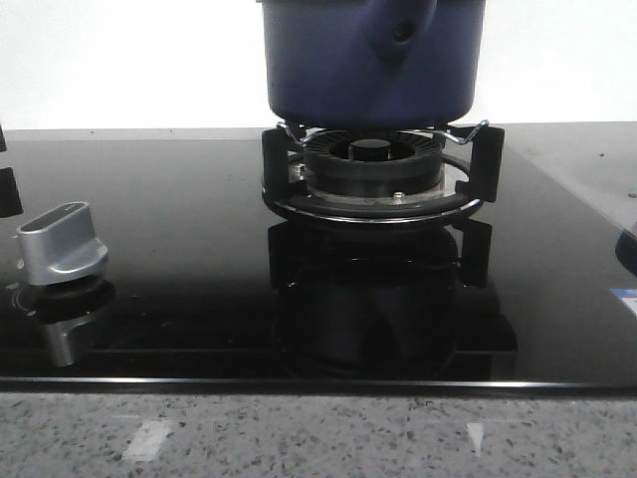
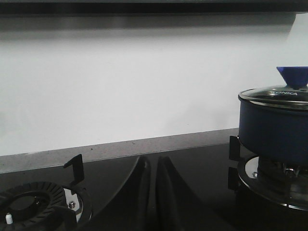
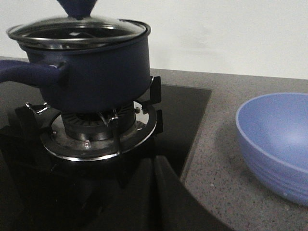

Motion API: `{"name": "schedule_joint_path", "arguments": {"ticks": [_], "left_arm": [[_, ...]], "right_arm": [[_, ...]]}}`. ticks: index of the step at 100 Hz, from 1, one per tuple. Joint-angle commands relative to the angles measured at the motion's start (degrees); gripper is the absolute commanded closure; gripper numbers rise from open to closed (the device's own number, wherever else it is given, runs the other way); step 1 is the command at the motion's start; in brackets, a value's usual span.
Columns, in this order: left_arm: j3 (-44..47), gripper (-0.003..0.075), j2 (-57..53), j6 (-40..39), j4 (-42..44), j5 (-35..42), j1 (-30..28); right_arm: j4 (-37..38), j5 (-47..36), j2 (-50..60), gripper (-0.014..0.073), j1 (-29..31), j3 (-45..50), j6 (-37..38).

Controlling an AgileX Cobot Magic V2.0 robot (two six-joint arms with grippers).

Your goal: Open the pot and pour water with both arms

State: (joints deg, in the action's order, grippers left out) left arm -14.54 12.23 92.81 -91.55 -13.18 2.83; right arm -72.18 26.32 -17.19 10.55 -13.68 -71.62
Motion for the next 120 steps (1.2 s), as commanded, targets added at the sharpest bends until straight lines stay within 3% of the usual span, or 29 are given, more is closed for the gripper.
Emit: {"name": "schedule_joint_path", "arguments": {"ticks": [1, 85, 90, 95, 105, 110, 120], "left_arm": [[-1.1, 0.0741, 0.4, 0.0, -1.7, 0.0, 0.5], [-1.1, 0.0741, 0.4, -2.1, 0.3, 1.1, 0.5], [-1.1, 0.0741, 0.4, -10.1, 9.3, 1.3, 0.3], [-1.1, 0.0741, 0.4, -24.2, 22.2, 2.0, -0.3], [-1.1, 0.0741, 0.4, -61.1, 52.8, 1.7, -0.7], [-0.8, 0.0741, 0.4, -74.5, 65.1, 1.6, -0.9], [1.3, 0.074, -0.5, -87.8, 79.9, 3.1, -0.9]], "right_arm": [[-1.6, -1.5, -0.2, 0.064, 0.0, -0.9, -0.8], [-1.6, -1.5, -0.2, 0.064, 0.0, -0.3, -0.8], [-1.6, -1.5, -0.2, 0.064, 0.0, -0.3, -0.8], [-1.6, -1.5, -0.2, 0.064, 0.0, -0.3, -0.8], [-1.6, -1.5, -0.2, 0.064, 0.0, -0.3, -0.8], [-1.6, -1.5, -0.2, 0.064, 0.0, -0.3, -0.8], [-1.6, -1.5, -0.2, 0.064, 0.0, -0.3, -0.8]]}}
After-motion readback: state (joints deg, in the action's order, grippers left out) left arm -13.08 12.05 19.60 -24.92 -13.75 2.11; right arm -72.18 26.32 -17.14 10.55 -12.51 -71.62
